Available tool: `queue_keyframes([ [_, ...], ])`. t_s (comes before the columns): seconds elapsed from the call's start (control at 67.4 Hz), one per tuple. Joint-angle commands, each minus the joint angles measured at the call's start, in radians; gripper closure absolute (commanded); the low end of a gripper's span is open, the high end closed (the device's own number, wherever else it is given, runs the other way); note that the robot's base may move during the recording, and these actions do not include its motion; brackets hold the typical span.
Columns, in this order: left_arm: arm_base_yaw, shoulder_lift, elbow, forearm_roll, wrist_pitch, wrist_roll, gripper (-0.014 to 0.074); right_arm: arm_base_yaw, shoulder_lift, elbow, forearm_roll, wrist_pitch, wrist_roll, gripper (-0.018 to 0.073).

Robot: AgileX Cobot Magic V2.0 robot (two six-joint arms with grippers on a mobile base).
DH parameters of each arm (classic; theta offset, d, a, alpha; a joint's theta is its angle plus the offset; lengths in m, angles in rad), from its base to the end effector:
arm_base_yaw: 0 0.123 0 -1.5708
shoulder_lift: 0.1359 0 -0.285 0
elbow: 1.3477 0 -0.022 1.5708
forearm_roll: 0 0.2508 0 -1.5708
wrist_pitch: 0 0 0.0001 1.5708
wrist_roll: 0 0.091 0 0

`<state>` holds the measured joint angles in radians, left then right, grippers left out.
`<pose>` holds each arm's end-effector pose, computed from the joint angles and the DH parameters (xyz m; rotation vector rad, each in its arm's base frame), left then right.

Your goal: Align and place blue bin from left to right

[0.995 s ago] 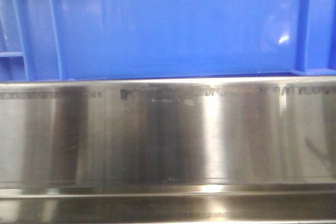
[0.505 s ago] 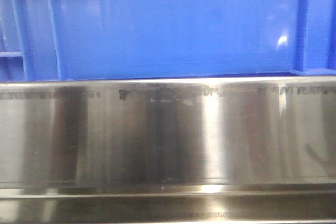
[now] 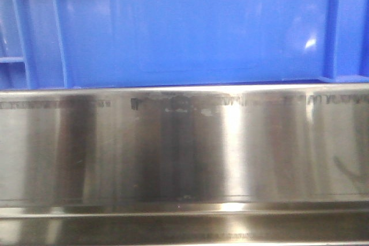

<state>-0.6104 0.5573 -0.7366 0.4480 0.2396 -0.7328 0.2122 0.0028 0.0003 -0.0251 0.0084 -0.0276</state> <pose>0.0933 -0.0538 0.3968 0.1601 1.5480 -0.6431 0.0553 0.0119 0.2122 -0.1975 1.4833 0.1284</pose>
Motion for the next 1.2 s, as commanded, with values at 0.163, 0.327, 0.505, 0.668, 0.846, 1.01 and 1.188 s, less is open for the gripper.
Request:
queue_keyframes([
  [0.163, -0.006, -0.004, 0.001, 0.007, -0.028, -0.003, 0.0707, -0.004, -0.003, 0.000, 0.007, -0.025, 0.002, 0.0638],
  [0.327, -0.005, -0.046, 0.020, 0.013, -0.059, 0.043, 0.0707, -0.004, -0.003, 0.000, 0.007, -0.025, 0.002, 0.0638],
  [0.505, 0.081, -0.173, 0.168, -0.275, -0.069, 0.354, 0.0707, -0.004, -0.003, 0.000, 0.007, -0.025, 0.002, 0.0638],
  [0.668, 0.194, -0.308, 0.304, -0.403, -0.022, 0.559, 0.0707, -0.004, -0.003, 0.000, 0.007, -0.025, 0.002, 0.0638],
  [0.846, 0.321, -0.442, 0.372, -0.490, 0.099, 0.600, 0.0707, -0.004, -0.003, 0.000, 0.007, -0.025, 0.002, 0.0638],
  [1.01, 0.425, -0.557, 0.380, -0.489, 0.251, 0.644, 0.0707, -0.004, -0.003, 0.000, 0.007, -0.025, 0.002, 0.0638],
  [1.188, 0.542, -0.557, 0.416, -0.472, 0.236, 0.685, 0.0707, -0.004, -0.003, 0.000, 0.007, -0.025, 0.002, 0.0638],
])
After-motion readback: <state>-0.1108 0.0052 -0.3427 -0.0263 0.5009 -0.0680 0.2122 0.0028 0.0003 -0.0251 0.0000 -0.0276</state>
